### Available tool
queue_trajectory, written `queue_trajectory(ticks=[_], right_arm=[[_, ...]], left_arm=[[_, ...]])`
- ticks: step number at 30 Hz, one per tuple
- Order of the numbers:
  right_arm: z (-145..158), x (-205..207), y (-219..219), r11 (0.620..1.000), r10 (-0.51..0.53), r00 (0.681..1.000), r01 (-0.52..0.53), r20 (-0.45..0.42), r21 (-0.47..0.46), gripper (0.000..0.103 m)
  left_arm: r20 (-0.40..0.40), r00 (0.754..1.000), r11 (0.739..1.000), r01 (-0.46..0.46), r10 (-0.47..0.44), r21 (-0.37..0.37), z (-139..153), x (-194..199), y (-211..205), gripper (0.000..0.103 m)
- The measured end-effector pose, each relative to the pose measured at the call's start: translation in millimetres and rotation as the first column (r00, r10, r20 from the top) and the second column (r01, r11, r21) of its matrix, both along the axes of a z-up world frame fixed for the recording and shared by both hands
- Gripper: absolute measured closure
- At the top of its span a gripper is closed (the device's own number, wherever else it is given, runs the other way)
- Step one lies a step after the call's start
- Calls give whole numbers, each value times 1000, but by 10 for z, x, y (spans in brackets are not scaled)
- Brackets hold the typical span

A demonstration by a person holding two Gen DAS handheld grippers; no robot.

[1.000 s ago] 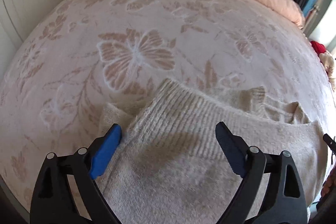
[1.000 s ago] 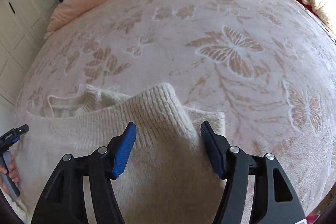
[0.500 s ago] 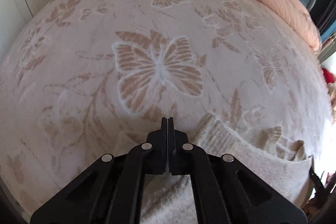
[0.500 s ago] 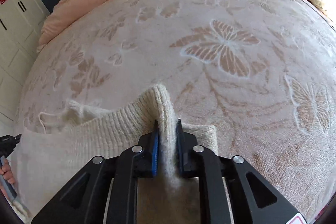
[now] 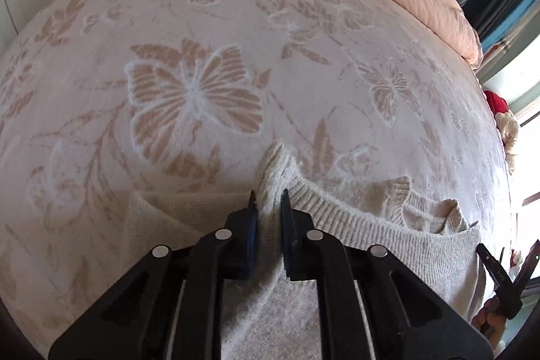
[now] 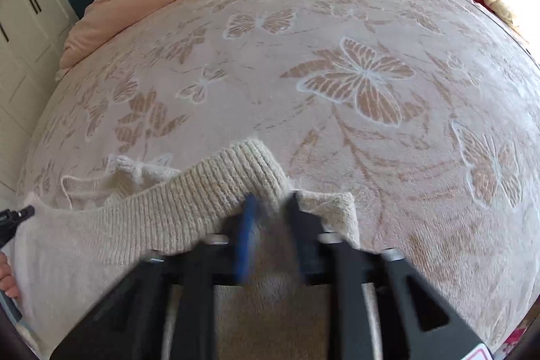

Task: Fold small clothes

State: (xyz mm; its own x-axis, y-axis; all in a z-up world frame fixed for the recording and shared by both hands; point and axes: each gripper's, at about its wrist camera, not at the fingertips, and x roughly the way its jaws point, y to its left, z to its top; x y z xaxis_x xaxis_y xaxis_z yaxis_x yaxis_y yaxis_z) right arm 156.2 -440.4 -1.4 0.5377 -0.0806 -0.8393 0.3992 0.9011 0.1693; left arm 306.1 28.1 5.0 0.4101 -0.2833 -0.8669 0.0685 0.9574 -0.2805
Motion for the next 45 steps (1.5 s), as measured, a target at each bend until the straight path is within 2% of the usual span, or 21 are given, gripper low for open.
queue_trajectory(ticks=[3,6,7,8,11,14,15,17,20,22,23,24,27,29,31,34,36,38,40,43,45], right_arm=[[270,-27,-104,999,-34,991,32,130,18,99],[-27,103,-269,996,-93,995,94,-31,15,102],[-35,66,-263,993,-118,992,118,-47,0,102],[53,-11,-197,994,-106,994,106,-8,5,102],[430,-283,249,999,-7,995,11,96,-44,92],[574,-482,934,985,170,977,-171,130,-8,92],[538,-512,1167,974,223,966,-227,131,18,92],[390,-549,1635,942,319,941,-328,117,72,92],[125,-582,2031,919,386,921,-389,56,58,94],[16,-675,1904,938,346,938,-346,15,13,103],[7,-766,1743,951,309,951,-309,10,16,103],[18,-888,1570,964,263,965,-263,9,26,103],[41,-1288,992,993,114,993,-114,-9,16,103],[-37,-1502,670,997,4,997,-10,-83,-73,103],[-24,-1718,446,999,-23,999,24,-32,41,103],[110,-1884,465,998,-59,998,59,-7,18,96],[78,-1910,538,999,-47,999,46,-10,-5,91],[-118,-1846,548,999,-29,997,27,-76,-19,96],[-193,-1844,449,997,-65,993,69,-96,42,100],[-1,-1916,455,993,-114,991,116,-67,37,100],[158,-1985,561,994,-111,993,112,-50,13,92]], left_arm=[[67,998,1000,6,-6,6,201,60,-10,94],[28,999,997,-37,36,66,37,222,32,93],[-10,1000,995,-27,28,95,-86,261,16,92],[-52,998,993,-21,27,115,-175,261,21,90],[16,999,992,-44,42,115,-6,5,61,85],[106,994,995,-48,39,84,346,-452,64,78],[125,992,998,-42,35,54,440,-637,38,75],[129,992,1000,-9,9,-5,513,-1008,-83,58],[66,995,997,69,-68,-19,294,-1424,-311,53],[0,996,995,92,-92,27,35,-1567,-343,54],[5,996,996,86,-86,32,-35,-1629,-282,58],[27,996,996,84,-85,30,-42,-1691,-198,64],[40,997,997,57,-59,51,17,-1767,60,64],[25,999,998,28,-30,60,-7,-1773,231,64],[0,1000,1000,0,0,14,-43,-1793,386,64],[12,1000,1000,-28,29,-2,67,-1926,465,64],[35,999,999,-32,33,-20,153,-2039,496,58],[34,999,999,-33,32,17,123,-2092,504,56],[4,1000,998,-30,30,62,-25,-2074,525,56],[-23,997,997,-69,69,29,-78,-2130,654,56],[-11,996,996,-89,89,2,-2,-2209,729,55]])
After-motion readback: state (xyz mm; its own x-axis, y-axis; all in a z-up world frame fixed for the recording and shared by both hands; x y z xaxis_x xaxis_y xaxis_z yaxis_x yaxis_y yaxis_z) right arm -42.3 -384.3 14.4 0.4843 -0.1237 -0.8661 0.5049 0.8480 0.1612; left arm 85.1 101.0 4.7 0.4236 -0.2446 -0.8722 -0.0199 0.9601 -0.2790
